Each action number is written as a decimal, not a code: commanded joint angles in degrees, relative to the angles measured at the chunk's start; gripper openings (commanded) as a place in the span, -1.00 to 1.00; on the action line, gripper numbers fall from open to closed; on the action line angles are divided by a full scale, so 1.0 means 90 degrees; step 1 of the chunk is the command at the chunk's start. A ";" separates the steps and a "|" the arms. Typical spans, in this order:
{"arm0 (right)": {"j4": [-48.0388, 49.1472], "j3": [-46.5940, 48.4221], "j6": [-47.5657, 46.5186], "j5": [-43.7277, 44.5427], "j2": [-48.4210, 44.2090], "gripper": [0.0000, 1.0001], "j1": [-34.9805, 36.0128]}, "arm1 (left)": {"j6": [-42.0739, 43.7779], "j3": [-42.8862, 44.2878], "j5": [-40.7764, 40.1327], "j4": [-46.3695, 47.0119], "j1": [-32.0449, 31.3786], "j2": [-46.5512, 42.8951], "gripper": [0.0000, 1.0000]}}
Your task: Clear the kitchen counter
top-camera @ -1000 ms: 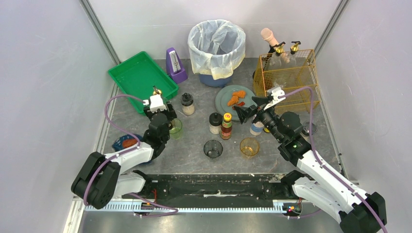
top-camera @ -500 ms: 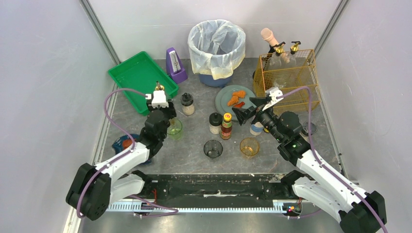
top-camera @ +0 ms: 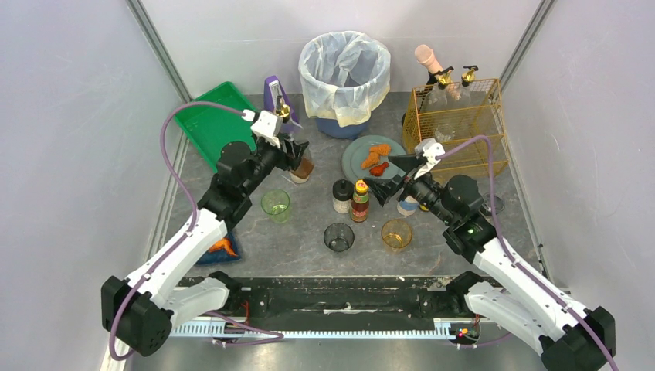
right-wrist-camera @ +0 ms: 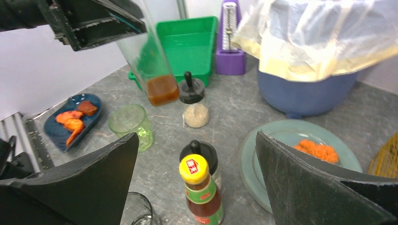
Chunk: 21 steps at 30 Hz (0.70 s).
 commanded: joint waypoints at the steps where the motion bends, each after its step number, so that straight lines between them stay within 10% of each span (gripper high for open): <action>1: -0.0186 0.0683 -0.0316 -0.0960 -0.0019 0.96 0.0071 | 0.0013 0.0951 0.1985 -0.0595 0.0004 -0.0104 -0.95; 21: -0.0761 0.3053 -0.0602 -0.3745 0.1562 0.96 0.0495 | 0.1314 0.2145 0.5136 -0.4238 -0.0250 -0.0400 -0.95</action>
